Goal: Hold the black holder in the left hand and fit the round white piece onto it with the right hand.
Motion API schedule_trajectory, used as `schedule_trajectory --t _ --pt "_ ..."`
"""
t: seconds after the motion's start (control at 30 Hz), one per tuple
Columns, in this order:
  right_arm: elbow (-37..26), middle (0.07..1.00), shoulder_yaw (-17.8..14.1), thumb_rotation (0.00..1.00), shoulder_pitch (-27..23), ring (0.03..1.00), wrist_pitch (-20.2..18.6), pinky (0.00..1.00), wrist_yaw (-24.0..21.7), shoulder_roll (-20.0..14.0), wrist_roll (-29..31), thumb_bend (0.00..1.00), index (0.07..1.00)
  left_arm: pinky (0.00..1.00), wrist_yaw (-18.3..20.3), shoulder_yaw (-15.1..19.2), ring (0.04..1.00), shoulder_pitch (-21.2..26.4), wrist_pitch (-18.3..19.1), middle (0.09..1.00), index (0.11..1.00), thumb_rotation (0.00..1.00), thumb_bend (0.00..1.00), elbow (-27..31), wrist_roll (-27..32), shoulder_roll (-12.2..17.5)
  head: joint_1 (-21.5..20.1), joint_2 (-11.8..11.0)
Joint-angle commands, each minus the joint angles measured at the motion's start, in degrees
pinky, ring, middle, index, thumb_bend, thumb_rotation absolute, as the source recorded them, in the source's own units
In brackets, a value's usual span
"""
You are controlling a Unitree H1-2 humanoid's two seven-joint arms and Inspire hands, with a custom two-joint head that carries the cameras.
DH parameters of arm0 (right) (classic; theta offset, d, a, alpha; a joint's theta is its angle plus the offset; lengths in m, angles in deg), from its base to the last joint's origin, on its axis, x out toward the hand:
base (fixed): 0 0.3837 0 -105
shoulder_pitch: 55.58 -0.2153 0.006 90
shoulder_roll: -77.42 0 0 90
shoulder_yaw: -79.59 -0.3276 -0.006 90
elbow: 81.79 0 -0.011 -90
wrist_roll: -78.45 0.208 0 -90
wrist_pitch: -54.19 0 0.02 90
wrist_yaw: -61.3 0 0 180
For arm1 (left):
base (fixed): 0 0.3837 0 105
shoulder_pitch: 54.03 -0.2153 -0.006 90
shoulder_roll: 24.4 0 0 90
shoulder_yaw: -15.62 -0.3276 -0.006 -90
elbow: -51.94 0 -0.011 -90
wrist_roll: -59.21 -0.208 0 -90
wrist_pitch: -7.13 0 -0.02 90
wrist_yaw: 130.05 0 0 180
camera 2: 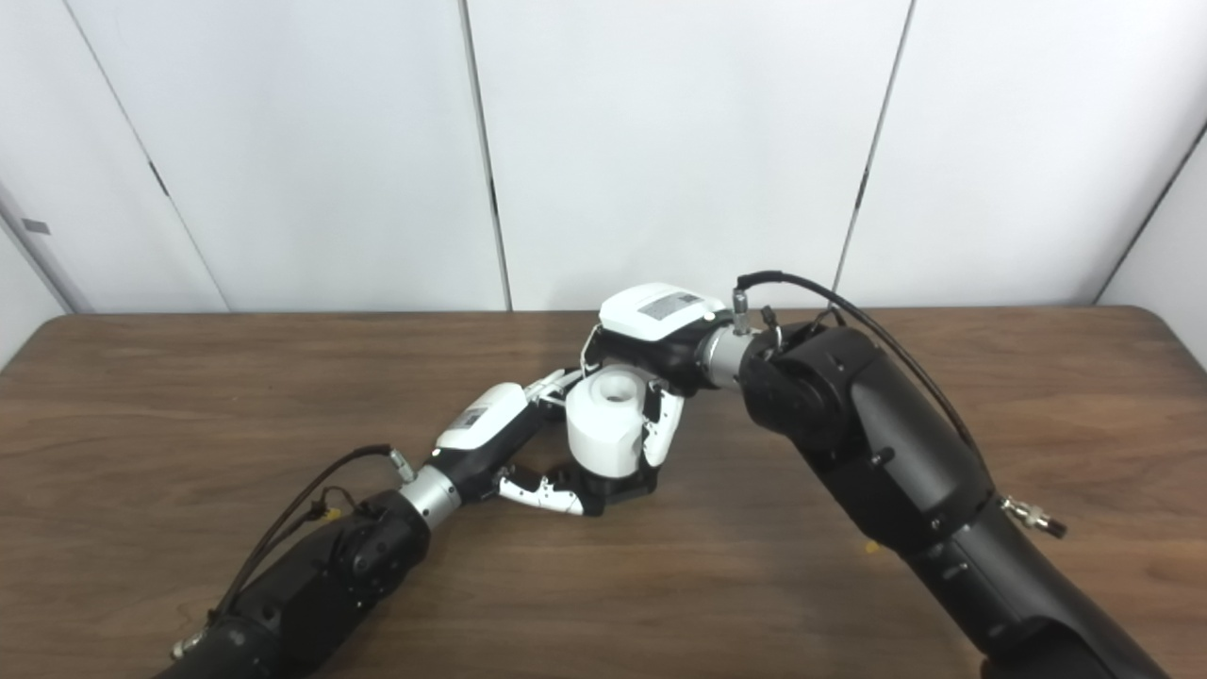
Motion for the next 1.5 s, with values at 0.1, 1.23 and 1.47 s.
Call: schedule_trajectory --t 0.1,1.23,1.47 --pt "0.39 0.764 -0.56 0.14 -1.44 0.815 0.47 0.91 2.72 0.52 -0.61 0.53 0.482 0.97 5.74 -2.90 1.000 -3.69 1.39 0.973 0.484 0.08 0.52 -1.56 -3.79 -1.64 0.11 0.12" --pt "1.25 0.763 3.34 0.15 -2.43 0.819 2.81 0.88 -0.48 -1.48 -1.08 0.53 0.483 0.97 6.25 -2.60 1.000 -3.55 1.87 0.971 0.484 0.08 0.52 -1.02 -3.67 -1.71 0.82 0.99" --pt "-0.84 0.759 3.91 0.14 -3.62 0.816 2.97 0.88 -4.78 -3.02 -0.83 0.53 0.484 0.96 6.38 -2.41 1.000 -3.45 2.18 0.971 0.484 0.08 0.52 -0.93 -3.52 -1.90 1.00 1.05"
